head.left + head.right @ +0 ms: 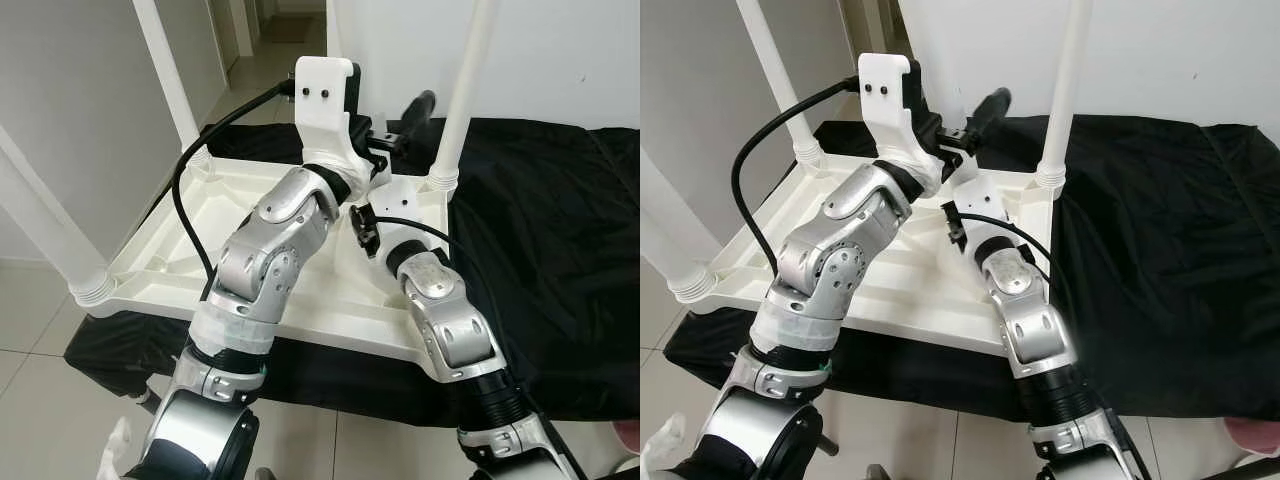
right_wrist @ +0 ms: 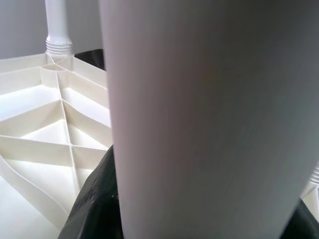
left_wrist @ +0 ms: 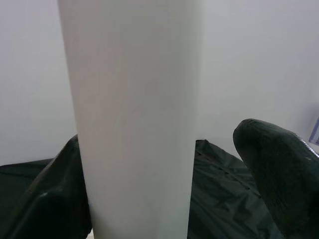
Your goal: Building children table
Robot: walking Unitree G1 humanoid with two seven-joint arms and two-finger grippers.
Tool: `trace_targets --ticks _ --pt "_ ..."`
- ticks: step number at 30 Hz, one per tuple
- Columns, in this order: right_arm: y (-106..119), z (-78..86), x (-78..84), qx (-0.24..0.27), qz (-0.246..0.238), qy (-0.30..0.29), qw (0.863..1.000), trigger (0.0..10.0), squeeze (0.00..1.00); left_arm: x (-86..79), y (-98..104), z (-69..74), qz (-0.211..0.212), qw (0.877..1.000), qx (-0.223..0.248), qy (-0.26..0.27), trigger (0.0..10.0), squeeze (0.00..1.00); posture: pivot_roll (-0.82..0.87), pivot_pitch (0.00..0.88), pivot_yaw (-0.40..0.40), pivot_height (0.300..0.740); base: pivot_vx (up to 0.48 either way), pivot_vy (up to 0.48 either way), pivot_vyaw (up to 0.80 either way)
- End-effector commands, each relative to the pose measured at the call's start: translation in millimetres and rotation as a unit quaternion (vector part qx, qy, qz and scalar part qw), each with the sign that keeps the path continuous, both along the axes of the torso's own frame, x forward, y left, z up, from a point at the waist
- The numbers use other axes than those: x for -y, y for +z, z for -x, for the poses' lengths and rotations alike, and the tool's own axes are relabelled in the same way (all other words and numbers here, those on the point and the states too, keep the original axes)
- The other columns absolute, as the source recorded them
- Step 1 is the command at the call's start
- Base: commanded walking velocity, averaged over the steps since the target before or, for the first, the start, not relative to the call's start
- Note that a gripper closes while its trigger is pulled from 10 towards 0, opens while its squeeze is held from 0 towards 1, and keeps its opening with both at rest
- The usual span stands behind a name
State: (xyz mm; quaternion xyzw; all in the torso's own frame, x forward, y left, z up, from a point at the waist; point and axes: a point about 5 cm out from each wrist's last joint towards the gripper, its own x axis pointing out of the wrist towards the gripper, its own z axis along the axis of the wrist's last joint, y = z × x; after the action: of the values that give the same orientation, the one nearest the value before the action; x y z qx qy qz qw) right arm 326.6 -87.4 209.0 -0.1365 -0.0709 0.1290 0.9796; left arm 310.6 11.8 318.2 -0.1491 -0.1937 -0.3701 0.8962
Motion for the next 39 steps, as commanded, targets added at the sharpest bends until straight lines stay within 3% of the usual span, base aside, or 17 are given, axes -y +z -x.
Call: trace_targets --ticks 1,21,30,36,39 --pt "4 -2.2 0.3 0.007 -0.009 -0.006 1.000 10.0 0.00 0.8 5 0.7 -0.009 1.000 0.019 -0.014 10.0 0.00 -0.08 0.008 0.127 0.740 0.000 0.000 0.00" --pt "6 -5.3 17.3 -0.015 -0.111 -0.072 0.991 10.0 0.00 -17.3 3 -5.9 -0.001 1.000 0.014 0.015 10.0 0.00 -0.08 0.020 0.116 0.740 0.000 0.000 0.00" --pt "5 -5.3 26.8 -0.018 -0.131 -0.098 0.986 10.0 0.00 -24.7 -3 -3.3 0.015 1.000 0.002 0.010 10.0 0.00 -0.09 0.021 0.115 0.740 0.000 0.000 0.00" --pt "2 -5.5 29.1 -0.022 -0.133 -0.099 0.986 10.0 0.00 -27.0 -10 -3.3 0.004 1.000 -0.001 0.017 10.0 0.00 -0.09 0.017 0.111 0.740 0.000 0.000 0.00" --pt "8 -3.5 31.7 0.004 -0.134 -0.101 0.986 10.0 0.00 -30.7 -24 0.3 -0.019 1.000 -0.005 0.019 10.0 0.00 -0.09 0.023 0.109 0.740 0.000 0.000 0.00"
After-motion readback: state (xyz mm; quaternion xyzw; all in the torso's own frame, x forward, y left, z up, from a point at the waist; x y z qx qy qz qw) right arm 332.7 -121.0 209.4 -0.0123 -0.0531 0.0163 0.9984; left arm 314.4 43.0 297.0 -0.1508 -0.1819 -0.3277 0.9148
